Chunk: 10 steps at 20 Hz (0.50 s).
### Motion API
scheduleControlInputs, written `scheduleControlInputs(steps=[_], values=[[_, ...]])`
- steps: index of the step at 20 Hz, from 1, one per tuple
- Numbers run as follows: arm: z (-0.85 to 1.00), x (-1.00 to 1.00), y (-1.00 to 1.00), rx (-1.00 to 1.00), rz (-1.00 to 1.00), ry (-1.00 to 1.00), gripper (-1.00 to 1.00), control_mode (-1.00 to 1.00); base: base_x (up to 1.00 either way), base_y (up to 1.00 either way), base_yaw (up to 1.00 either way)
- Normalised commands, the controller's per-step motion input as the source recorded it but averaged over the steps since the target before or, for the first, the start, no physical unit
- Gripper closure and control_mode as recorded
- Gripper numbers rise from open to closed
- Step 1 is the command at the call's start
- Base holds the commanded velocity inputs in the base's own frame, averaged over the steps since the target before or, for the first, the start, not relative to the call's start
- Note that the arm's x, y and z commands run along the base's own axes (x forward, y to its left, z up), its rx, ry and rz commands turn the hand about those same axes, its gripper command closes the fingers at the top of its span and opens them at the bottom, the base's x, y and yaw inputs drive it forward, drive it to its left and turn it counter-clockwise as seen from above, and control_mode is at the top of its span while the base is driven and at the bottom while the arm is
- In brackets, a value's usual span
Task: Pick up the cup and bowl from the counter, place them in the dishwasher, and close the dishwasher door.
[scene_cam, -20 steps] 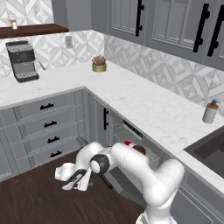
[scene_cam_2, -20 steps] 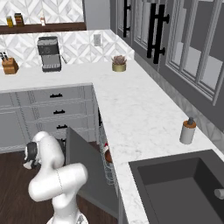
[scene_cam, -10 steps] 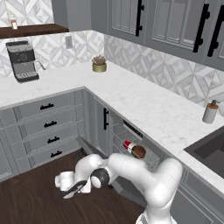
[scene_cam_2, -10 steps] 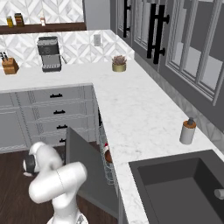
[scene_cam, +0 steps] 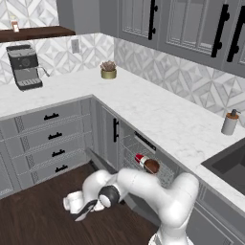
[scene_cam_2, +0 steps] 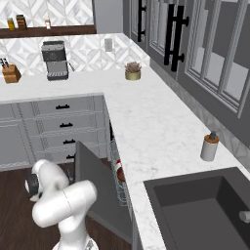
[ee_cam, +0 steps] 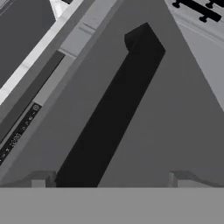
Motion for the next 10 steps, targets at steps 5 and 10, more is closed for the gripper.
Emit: scheduleControlInputs(steps=[5, 10], values=[[0.1, -0.07, -1.0, 0.13, 0.1, 0.0, -1.0, -1.0, 0.0, 0.0, 0.0], [0.12, -0.11, -1.0, 0.14, 0.09, 0.0, -1.0, -1.0, 0.0, 0.0, 0.0]])
